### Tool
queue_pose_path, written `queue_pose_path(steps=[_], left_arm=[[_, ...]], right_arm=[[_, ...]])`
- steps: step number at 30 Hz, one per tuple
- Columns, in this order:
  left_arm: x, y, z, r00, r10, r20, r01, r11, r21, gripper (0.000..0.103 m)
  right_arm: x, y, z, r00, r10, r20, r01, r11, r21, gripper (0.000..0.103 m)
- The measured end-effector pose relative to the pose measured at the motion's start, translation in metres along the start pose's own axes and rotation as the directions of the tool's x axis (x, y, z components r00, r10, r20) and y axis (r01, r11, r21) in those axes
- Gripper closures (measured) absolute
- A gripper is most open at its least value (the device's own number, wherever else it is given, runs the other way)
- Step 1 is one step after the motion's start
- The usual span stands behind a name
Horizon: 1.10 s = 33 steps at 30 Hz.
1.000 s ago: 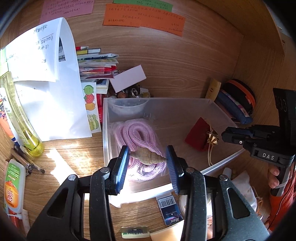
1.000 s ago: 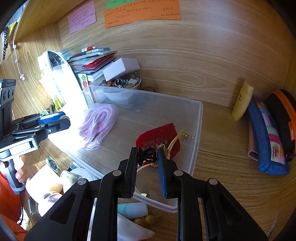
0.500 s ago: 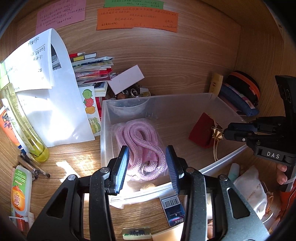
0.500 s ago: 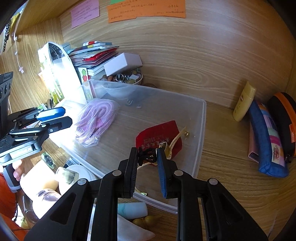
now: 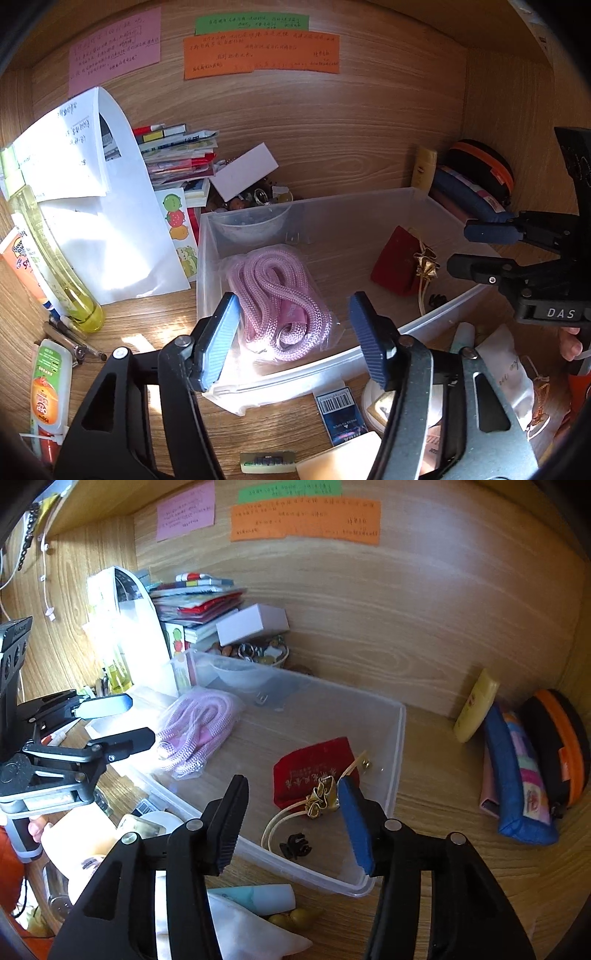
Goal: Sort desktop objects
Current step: 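Open left tool to drop the seashell while right tool releases the clip into box, then grasp the green spray bottle with left tool while right tool grasps white drawstring bag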
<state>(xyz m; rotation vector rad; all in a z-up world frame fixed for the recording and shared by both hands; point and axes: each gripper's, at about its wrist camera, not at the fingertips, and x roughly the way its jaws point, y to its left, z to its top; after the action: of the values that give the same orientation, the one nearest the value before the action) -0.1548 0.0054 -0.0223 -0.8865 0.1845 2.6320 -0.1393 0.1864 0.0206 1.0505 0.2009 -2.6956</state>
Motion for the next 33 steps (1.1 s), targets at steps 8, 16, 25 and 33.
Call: queue_pose_path(steps=[8,16,25,33], left_arm=[[-0.023,0.001,0.001,0.998,0.054,0.042,-0.054,0.998,-0.012,0.021],[-0.059,0.014,-0.001,0.993,0.071,0.089,-0.064,0.995,-0.079,0.012],[-0.085,0.018,-0.022,0.992,0.081,0.095,-0.070,0.991,-0.110,0.008],[-0.094,0.024,-0.054,0.997,0.076,0.031,-0.071,0.989,-0.130,0.008]], right_arm=[[-0.025,0.001,-0.001,0.997,-0.048,0.059,0.048,0.999,0.008,0.033],[-0.052,-0.001,-0.011,0.992,-0.074,0.102,0.071,0.997,0.035,0.024],[-0.075,0.002,-0.032,0.990,-0.091,0.112,0.086,0.995,0.048,0.022],[-0.075,0.026,-0.055,0.995,-0.067,0.077,0.065,0.998,0.028,0.022]])
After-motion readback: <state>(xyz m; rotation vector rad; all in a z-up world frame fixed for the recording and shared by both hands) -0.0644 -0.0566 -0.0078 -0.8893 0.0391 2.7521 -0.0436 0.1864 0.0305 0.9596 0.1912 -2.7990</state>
